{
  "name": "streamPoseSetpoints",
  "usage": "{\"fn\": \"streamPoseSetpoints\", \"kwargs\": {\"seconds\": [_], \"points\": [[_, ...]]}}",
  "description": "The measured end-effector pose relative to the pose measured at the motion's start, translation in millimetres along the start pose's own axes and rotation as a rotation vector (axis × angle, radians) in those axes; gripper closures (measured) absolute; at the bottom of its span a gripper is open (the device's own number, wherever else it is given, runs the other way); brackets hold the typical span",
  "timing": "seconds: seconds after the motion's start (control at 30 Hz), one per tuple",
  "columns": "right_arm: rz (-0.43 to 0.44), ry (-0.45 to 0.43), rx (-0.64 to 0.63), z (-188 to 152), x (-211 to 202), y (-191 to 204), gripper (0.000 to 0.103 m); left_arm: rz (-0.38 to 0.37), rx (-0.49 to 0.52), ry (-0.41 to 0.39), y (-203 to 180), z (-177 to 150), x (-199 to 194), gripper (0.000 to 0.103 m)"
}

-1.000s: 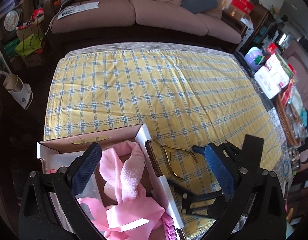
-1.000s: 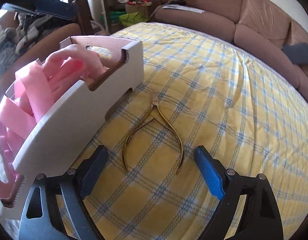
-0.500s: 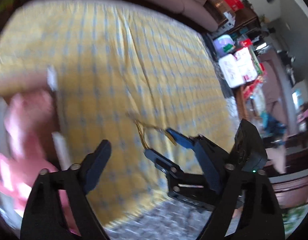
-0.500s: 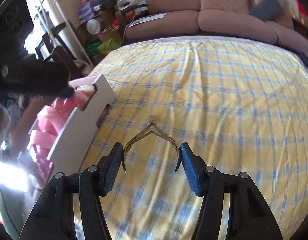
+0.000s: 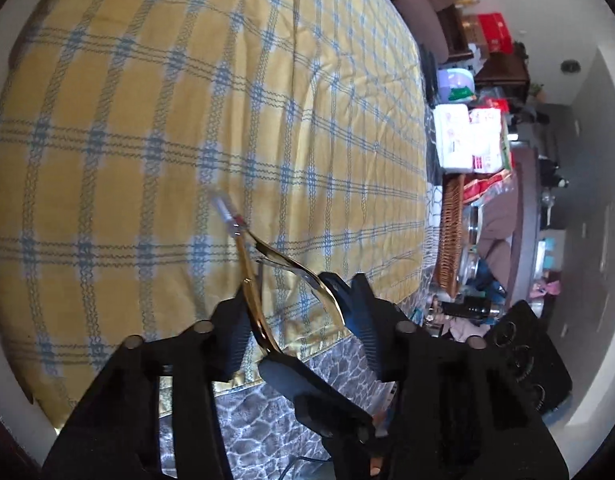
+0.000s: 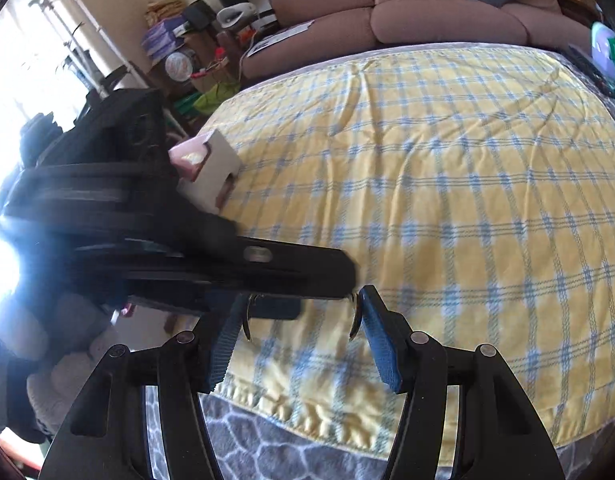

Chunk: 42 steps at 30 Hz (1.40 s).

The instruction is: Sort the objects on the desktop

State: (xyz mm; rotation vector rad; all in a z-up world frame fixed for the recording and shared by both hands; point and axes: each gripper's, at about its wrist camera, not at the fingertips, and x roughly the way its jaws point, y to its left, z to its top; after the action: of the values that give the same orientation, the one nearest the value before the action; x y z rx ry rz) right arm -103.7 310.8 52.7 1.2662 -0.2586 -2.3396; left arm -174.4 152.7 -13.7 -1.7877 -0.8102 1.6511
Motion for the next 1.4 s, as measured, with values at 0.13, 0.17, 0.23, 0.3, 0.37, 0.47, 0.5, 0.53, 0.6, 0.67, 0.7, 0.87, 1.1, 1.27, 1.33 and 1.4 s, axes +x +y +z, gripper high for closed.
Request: {"fn": "streamPoseSetpoints", "kwargs": {"seconds": [0.13, 0.17, 0.23, 0.3, 0.37, 0.47, 0.5, 0.53, 0.6, 0.67, 0.7, 0.87, 1.1, 1.27, 1.33, 1.4], "points": [[0.0, -0.033, -0.027, 2.4, -11.7, 19.9, 0.043, -0.077, 0.034, -0.04, -3.1, -7.1, -38.1, 0.071], [0.015, -0.05, -0.024, 6.3, -17.0, 27.1, 0.043, -0.097, 0.046, -0.053, -4.3, -8.4, -50.1, 0.071], [0.034, -0.081, -0.028, 15.3, -23.7, 41.2, 0.043, -0.128, 0.07, -0.091, -5.1, -10.3, -83.6, 0.071], [0.06, -0.109, -0.055, 27.4, -28.1, 65.2, 0.042, -0.139, 0.086, -0.131, 1.7, -12.2, -118.6, 0.071], [0.075, -0.124, -0.096, 37.9, -25.7, 96.2, 0.042, -0.131, 0.087, -0.166, 14.5, -12.1, -149.6, 0.071], [0.102, -0.123, -0.129, 49.5, -8.6, 141.8, 0.042, -0.104, 0.061, -0.208, 43.3, -8.2, -191.5, 0.071], [0.117, -0.119, -0.131, 51.8, -0.3, 154.1, 0.042, -0.095, 0.045, -0.221, 55.8, -6.4, -204.1, 0.071], [0.131, -0.113, -0.13, 53.4, 9.2, 165.9, 0.042, -0.087, 0.028, -0.23, 70.5, -4.7, -217.0, 0.071], [0.155, -0.099, -0.125, 54.1, 32.2, 192.1, 0.042, -0.077, 0.006, -0.241, 93.3, -0.1, -231.3, 0.07], [0.155, -0.08, -0.109, 52.7, 55.7, 214.6, 0.042, -0.056, -0.01, -0.238, 114.9, 8.0, -240.3, 0.069], [0.148, -0.071, -0.105, 51.2, 65.2, 222.5, 0.042, -0.038, -0.017, -0.239, 122.9, 12.3, -241.5, 0.069], [0.019, -0.019, -0.109, 32.5, 109.0, 254.5, 0.042, 0.035, -0.022, -0.257, 141.3, 29.9, -238.5, 0.068], [-0.044, -0.01, -0.056, 19.8, 126.9, 244.6, 0.041, 0.164, 0.095, -0.302, 117.1, 16.5, -246.0, 0.046], [0.018, -0.039, -0.015, 19.9, 99.6, 227.6, 0.018, 0.262, 0.175, -0.367, 100.4, -12.8, -263.0, 0.031], [0.021, -0.053, -0.028, 16.7, 83.1, 223.2, 0.018, 0.292, 0.206, -0.396, 93.0, -26.3, -268.6, 0.025], [0.015, -0.059, -0.04, 13.5, 63.5, 214.5, 0.016, 0.328, 0.232, -0.433, 86.2, -45.9, -272.7, 0.015]]}}
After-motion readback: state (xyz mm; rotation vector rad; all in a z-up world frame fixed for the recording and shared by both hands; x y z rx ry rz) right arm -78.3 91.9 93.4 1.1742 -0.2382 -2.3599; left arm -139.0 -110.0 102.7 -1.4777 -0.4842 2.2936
